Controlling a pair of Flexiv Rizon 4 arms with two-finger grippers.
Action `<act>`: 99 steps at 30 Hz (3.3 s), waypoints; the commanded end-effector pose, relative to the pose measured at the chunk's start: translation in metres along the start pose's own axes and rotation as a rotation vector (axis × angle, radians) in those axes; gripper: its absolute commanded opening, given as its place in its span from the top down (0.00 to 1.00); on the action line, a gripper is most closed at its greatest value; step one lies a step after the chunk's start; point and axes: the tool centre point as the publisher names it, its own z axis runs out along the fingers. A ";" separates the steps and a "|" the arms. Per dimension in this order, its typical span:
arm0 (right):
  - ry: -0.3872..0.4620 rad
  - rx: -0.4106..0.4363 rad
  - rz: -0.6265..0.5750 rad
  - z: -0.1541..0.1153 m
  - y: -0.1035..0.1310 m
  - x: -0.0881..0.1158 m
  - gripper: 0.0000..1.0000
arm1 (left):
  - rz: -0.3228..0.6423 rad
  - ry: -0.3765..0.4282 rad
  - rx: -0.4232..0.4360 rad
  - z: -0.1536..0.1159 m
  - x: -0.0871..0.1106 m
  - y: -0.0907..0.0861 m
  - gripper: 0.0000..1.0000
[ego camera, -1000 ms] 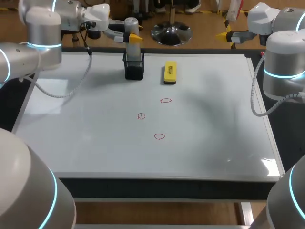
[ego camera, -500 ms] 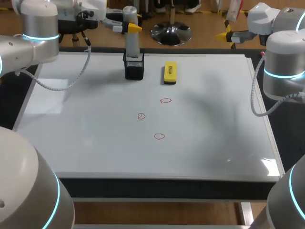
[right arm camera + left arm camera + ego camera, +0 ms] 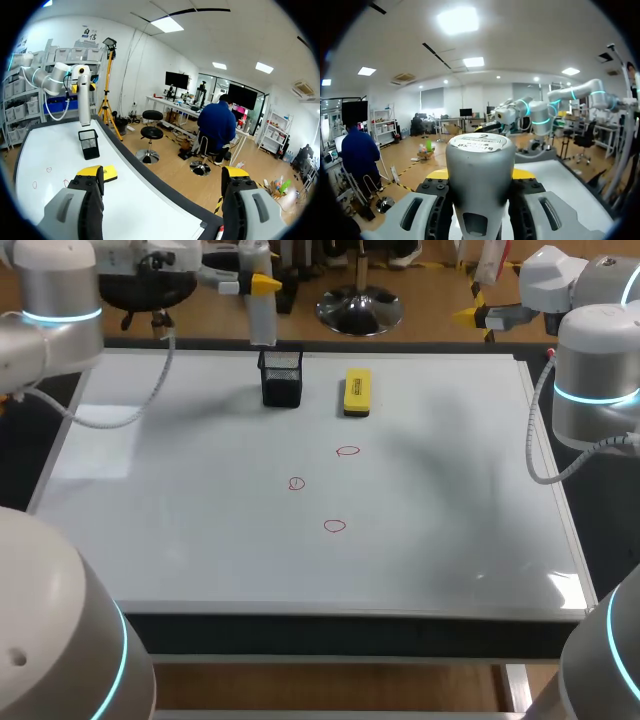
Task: Pick up the inspection probe, press it on each red-marked spot on the whiteboard one by one, put down the probe, pick up the eraser, and wipe off all the red marks.
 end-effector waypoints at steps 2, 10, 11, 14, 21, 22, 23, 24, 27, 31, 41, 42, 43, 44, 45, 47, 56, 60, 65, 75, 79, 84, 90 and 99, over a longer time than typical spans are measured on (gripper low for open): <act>0.001 -0.001 0.000 0.000 0.000 0.000 0.00 | -0.003 -0.119 -0.010 -0.021 0.016 -0.004 1.00; 0.001 -0.001 0.000 0.000 0.000 0.000 0.00 | -0.012 -0.217 -0.027 -0.053 0.028 -0.001 1.00; 0.001 -0.001 0.000 0.000 0.000 0.000 0.00 | -0.012 -0.229 -0.027 -0.057 0.030 0.000 1.00; 0.001 -0.001 0.000 0.000 0.000 0.000 0.00 | -0.020 -0.261 -0.033 -0.070 0.036 0.004 1.00; 0.001 -0.001 0.000 0.000 0.000 0.000 0.00 | -0.037 -0.333 -0.050 -0.097 0.048 0.014 1.00; 0.001 -0.001 0.000 0.000 0.000 0.000 0.00 | -0.036 -0.343 -0.053 -0.101 0.048 0.015 1.00; 0.001 -0.001 0.000 0.000 0.000 0.000 0.00 | -0.035 -0.353 -0.052 -0.104 0.050 0.015 1.00; 0.001 -0.001 0.000 0.000 0.000 0.000 0.00 | -0.037 -0.362 -0.050 -0.107 0.052 0.016 1.00; 0.001 -0.001 0.000 0.000 0.000 0.000 0.00 | -0.038 -0.391 -0.049 -0.115 0.057 0.020 1.00; 0.001 -0.001 0.000 0.000 0.000 0.000 0.00 | -0.040 -0.438 -0.043 -0.125 0.065 0.027 1.00; 0.001 -0.001 0.000 0.000 0.000 0.000 0.00 | -0.055 -0.519 -0.042 -0.149 0.088 0.043 1.00; 0.001 -0.001 0.000 0.000 0.000 0.000 0.00 | -0.059 -0.524 -0.044 -0.152 0.089 0.045 1.00; 0.001 -0.001 0.000 0.000 0.000 0.000 0.00 | -0.063 -0.531 -0.055 -0.154 0.090 0.046 1.00; 0.001 -0.001 0.000 0.000 0.000 0.000 0.00 | -0.064 -0.540 -0.066 -0.155 0.092 0.047 1.00; 0.001 -0.001 0.000 0.000 0.000 0.000 0.00 | -0.066 -0.543 -0.062 -0.158 0.092 0.049 1.00; 0.001 -0.001 0.000 0.000 0.000 0.000 0.00 | -0.071 -0.552 -0.066 -0.161 0.094 0.050 1.00; 0.001 -0.001 0.000 0.000 0.000 0.000 0.00 | -0.098 -0.579 -0.117 -0.172 0.097 0.060 1.00; 0.001 -0.001 0.000 0.000 0.000 0.000 0.00 | -0.094 -0.581 -0.130 -0.173 0.098 0.060 1.00; 0.001 -0.001 0.000 0.000 0.000 0.000 0.00 | -0.093 -0.579 -0.133 -0.173 0.098 0.059 1.00; 0.001 -0.001 0.000 0.000 0.000 0.000 0.00 | -0.093 -0.579 -0.133 -0.173 0.098 0.059 1.00; 0.001 -0.001 0.000 0.000 0.000 0.000 0.00 | -0.093 -0.579 -0.133 -0.173 0.098 0.059 1.00; 0.001 -0.001 0.000 0.000 0.000 0.000 0.00 | -0.093 -0.579 -0.133 -0.173 0.098 0.059 1.00; 0.149 0.116 -0.130 0.014 -0.002 0.016 0.00 | -0.093 -0.579 -0.133 -0.173 0.098 0.059 1.00; 0.424 0.402 -0.508 0.047 -0.002 0.046 0.00 | -0.093 -0.579 -0.133 -0.173 0.098 0.059 1.00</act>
